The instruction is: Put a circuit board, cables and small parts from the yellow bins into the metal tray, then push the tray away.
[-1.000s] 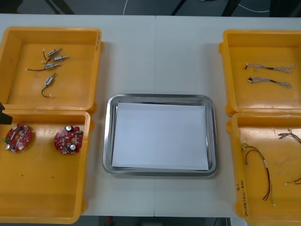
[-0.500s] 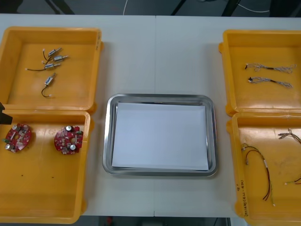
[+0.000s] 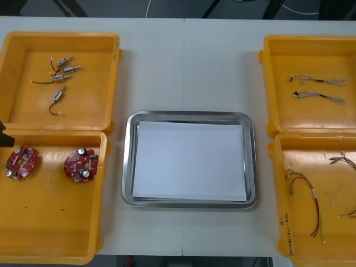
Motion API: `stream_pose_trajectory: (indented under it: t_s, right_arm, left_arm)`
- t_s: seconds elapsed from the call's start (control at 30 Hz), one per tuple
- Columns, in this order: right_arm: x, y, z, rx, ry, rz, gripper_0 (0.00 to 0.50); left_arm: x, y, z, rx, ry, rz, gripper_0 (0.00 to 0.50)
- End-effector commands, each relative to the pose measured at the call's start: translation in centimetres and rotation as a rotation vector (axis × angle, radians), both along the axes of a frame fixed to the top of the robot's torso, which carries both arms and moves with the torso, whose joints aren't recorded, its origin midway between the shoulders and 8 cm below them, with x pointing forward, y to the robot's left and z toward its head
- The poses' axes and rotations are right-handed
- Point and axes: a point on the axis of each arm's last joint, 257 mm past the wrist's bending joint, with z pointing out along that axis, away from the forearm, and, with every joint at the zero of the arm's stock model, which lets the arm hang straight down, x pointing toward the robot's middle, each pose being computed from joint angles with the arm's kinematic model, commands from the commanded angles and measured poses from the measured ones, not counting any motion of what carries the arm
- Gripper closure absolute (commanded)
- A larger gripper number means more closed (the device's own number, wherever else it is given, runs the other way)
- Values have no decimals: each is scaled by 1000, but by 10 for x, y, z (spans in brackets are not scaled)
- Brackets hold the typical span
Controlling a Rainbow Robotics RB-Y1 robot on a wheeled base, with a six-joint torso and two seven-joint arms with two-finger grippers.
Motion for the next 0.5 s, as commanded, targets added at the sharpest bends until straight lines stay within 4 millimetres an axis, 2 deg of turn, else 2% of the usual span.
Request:
stream_pose_trajectory:
  t_s: [0.03,0.5]
  right_arm:
    - [-2,-4,4,-21,3,-13,0]
    - [-2,-4,4,-21,3,-13,0]
  left_arm:
    - [5,5,17,5,-20,58,11]
    - [5,5,17,5,-20,58,11]
